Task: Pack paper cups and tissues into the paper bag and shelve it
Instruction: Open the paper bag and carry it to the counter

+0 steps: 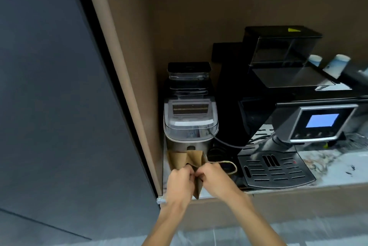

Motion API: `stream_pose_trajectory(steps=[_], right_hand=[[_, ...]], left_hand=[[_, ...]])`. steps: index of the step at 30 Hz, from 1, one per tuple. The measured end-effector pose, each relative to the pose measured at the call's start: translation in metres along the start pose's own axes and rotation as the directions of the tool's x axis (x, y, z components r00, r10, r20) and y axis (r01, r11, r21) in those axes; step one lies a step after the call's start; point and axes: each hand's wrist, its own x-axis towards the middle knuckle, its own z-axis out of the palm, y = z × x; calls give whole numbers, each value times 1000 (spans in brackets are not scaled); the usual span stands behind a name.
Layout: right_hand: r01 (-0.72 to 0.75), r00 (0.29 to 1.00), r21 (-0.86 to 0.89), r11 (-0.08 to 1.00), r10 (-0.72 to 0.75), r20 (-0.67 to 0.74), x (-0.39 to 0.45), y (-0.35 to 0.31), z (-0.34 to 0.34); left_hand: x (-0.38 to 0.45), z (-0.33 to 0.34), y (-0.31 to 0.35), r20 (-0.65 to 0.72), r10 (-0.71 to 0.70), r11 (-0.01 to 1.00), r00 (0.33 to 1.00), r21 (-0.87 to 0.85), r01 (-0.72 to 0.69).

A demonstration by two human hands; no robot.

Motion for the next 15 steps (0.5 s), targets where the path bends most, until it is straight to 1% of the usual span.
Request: stream_pose_trajectory(steps=[3,5,9,11,13,15], right_hand=[[-37,999,92,995,39,-21,-13,5,4],[-51,999,93,994,51,8,-23,6,8],[-108,973,-11,994,108,204,-38,12,15],[-158,946,-80,984,174,275,-46,18,14],[-199,906,-169,965,247,343,-54,26,18],[-241,866,-278,930,335,371,-61,28,23]], left_hand=[[-12,-4,1,61,98,995,993,10,-99],[-23,-4,3,84,157,988,984,-2,-157],[-43,-3,11,207,248,959,946,87,-270],[-53,-5,11,264,293,947,919,54,-317],[-63,-6,13,321,356,925,877,14,-380],[-74,-5,17,383,399,900,833,12,-436]])
